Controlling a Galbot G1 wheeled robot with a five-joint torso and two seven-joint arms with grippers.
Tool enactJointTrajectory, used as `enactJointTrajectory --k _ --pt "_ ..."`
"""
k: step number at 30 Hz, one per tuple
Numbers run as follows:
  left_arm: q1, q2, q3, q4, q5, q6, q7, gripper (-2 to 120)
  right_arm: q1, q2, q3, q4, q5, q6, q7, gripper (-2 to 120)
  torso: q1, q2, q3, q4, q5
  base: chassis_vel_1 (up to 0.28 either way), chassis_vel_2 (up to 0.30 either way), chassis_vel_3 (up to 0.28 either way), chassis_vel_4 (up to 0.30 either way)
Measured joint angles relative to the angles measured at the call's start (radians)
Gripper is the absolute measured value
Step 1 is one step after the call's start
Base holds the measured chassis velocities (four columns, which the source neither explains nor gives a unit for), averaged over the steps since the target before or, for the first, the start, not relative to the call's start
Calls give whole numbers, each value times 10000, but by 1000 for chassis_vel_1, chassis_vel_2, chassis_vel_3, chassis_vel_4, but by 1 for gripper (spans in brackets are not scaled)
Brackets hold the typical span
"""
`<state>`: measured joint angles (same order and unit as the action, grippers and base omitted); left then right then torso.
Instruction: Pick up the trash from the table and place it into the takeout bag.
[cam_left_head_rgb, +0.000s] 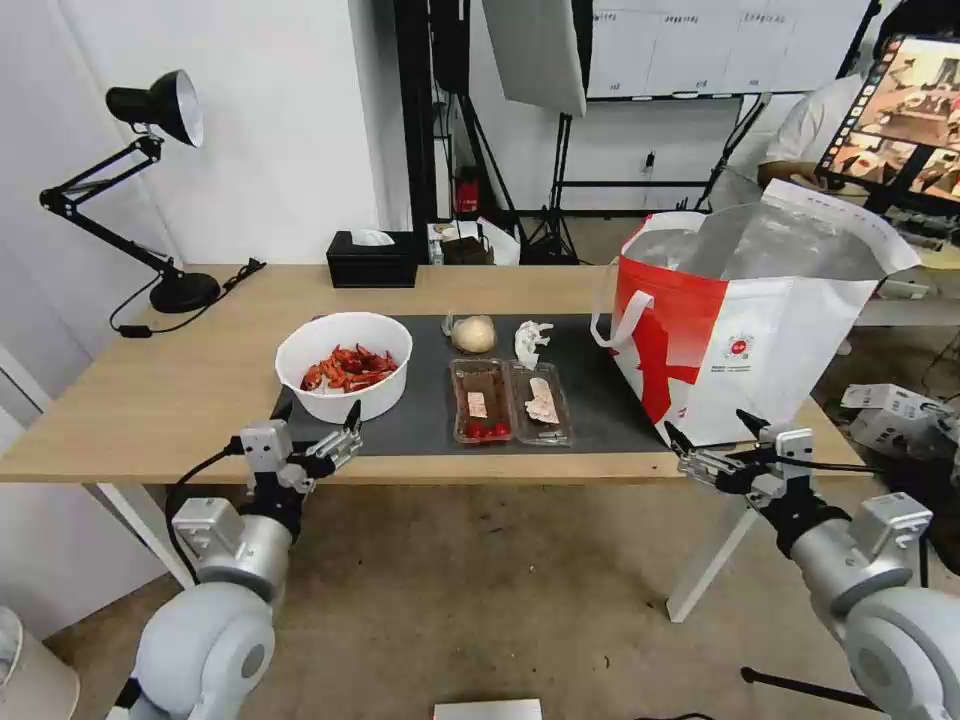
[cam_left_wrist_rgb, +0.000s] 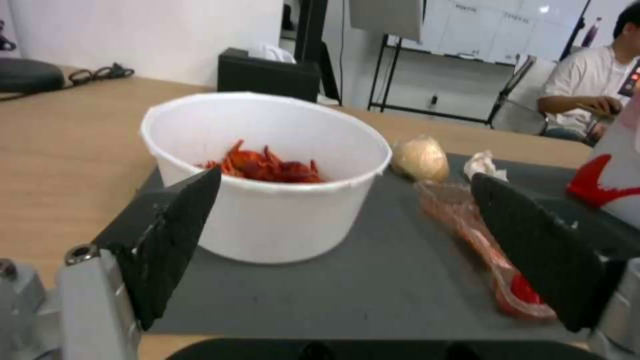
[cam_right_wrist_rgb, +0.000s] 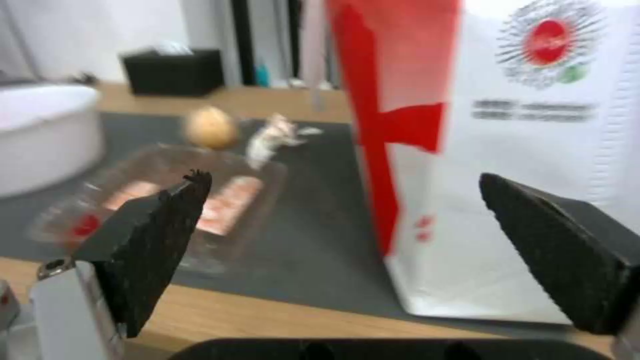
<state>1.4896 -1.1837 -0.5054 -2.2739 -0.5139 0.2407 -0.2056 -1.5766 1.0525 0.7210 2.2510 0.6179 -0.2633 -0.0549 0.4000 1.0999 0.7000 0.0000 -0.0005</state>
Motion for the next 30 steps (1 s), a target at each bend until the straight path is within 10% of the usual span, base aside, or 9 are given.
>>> enactJointTrajectory --k 30 --pt "468 -152 -87 -323 160 6 136 100 95 291 -592 -444 -537 1109 -175 100 0 0 0 0 5 0 0 0 0"
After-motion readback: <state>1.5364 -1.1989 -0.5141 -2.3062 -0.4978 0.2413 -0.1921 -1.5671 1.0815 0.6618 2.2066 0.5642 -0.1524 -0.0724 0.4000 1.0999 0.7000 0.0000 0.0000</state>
